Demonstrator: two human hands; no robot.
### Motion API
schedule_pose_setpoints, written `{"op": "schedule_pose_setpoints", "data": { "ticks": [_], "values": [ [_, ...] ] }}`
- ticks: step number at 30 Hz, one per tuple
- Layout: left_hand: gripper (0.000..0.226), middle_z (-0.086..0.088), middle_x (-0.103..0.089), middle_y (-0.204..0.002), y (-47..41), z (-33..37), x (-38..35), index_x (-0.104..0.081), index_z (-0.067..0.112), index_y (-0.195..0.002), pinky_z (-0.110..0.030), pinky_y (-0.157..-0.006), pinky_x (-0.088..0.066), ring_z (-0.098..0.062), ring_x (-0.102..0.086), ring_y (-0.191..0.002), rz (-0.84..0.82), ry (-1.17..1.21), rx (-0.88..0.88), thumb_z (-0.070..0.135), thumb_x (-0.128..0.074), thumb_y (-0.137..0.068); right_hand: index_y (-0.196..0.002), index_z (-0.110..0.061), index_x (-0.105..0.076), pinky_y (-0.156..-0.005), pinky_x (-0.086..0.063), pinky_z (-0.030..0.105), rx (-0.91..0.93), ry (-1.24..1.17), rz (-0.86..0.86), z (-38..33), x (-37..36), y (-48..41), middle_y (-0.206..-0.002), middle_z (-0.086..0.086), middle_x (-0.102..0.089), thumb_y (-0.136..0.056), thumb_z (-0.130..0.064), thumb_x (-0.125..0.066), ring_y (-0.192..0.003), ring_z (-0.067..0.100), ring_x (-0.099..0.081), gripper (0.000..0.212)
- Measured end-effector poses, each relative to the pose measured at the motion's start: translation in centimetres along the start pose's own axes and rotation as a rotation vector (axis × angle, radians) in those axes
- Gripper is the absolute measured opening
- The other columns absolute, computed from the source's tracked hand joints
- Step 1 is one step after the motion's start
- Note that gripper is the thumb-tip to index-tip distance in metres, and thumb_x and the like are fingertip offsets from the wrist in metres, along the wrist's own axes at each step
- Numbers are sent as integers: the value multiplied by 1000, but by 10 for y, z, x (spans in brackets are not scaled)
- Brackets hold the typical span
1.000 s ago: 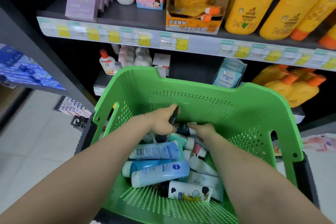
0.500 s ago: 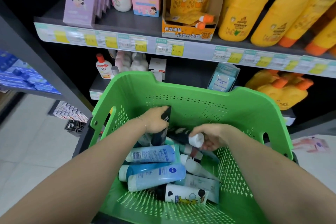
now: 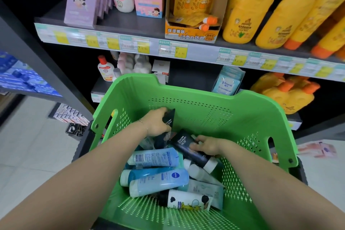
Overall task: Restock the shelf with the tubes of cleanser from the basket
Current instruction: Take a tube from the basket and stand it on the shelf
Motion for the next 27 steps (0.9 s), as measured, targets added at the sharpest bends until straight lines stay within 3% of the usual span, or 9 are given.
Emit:
{"op": "schedule_pose_setpoints", "data": {
  "ticks": [3, 5, 8, 11, 15, 18, 22, 24, 27],
  "values": [
    [76, -11, -49, -139, 2, -3, 0, -35, 7, -142, -27, -93, -44, -25, -54, -119, 12, 10, 8, 20, -78, -80, -122, -15, -51, -64, -46, 25, 24, 38, 18, -5, 6, 2, -110, 3, -61, -88, -35, -70, -88, 16, -62, 44],
    [81, -9, -55, -131, 5, -7, -2, -40, 10, -137, -29, -93, -48, -25, -57, -113, 2, 24, 16, 19, -85, -70, -114, -14, -54, -72, -51, 29, 50, 125, 22, -9, 11, 5, -110, 1, -62, -82, -30, -77, -93, 18, -61, 43],
    [78, -6, -64, -121, 8, -11, -7, -49, 16, -129, -37, -93, -52, -22, -62, -105, 15, 39, 5, 16, -89, -62, -128, -19, -51, -93, -52, 39, 84, 275, 19, -13, 9, 6, -124, 0, -61, -73, -32, -82, -106, 21, -62, 65],
    [65, -5, -67, -115, 9, -13, -11, -56, 17, -119, -38, -92, -52, -22, -63, -102, 52, 76, -3, 9, -87, -63, -136, -24, -46, -94, -52, 41, 120, 398, 77, -9, 0, 4, -129, 1, -60, -73, -37, -79, -108, 23, -61, 73],
    [43, -4, -69, -106, 12, -12, -12, -59, 18, -99, -34, -85, -52, -21, -64, -94, 30, 31, -14, 4, -84, -67, -125, -23, -54, -92, -52, 36, 190, 231, 155, -2, 0, 10, -121, -1, -63, -73, -26, -80, -106, 21, -61, 59],
    [40, -5, -69, -104, 14, -7, -2, -61, 19, -100, -38, -89, -53, -24, -65, -97, 47, 62, -29, 0, -79, -69, -120, -21, -55, -92, -50, 31, 233, 100, 212, -4, 13, 24, -116, -1, -64, -75, -12, -79, -107, 19, -60, 52],
    [43, -7, -71, -103, 22, 5, 23, -62, 16, -105, -45, -96, -48, -28, -65, -100, 35, 209, -41, -2, -78, -70, -121, -17, -54, -95, -49, 33, 304, 8, 287, -22, 38, 46, -118, 1, -64, -75, -9, -79, -109, 21, -60, 53],
    [43, -8, -71, -105, 30, 13, 36, -62, 11, -108, -40, -95, -48, -29, -65, -103, 58, 283, -74, -4, -79, -70, -122, -15, -54, -97, -50, 37, 342, -24, 326, -30, 52, 57, -117, 1, -66, -73, -10, -82, -108, 20, -62, 56],
    [38, -9, -71, -105, 48, 27, 52, -64, 7, -110, -26, -77, -52, -21, -68, -97, 104, 385, -139, -5, -75, -76, -120, -14, -57, -97, -51, 44, 441, -118, 397, -37, 68, 76, -114, 0, -69, -67, -11, -86, -105, 20, -66, 60]
  ]
}}
Point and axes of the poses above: each hand's wrist, its own y-axis away from the middle knuckle, its own x-axis out of the back of the hand, z = x × y, the point moved 2 cm from there along -y, towards the middle knuckle
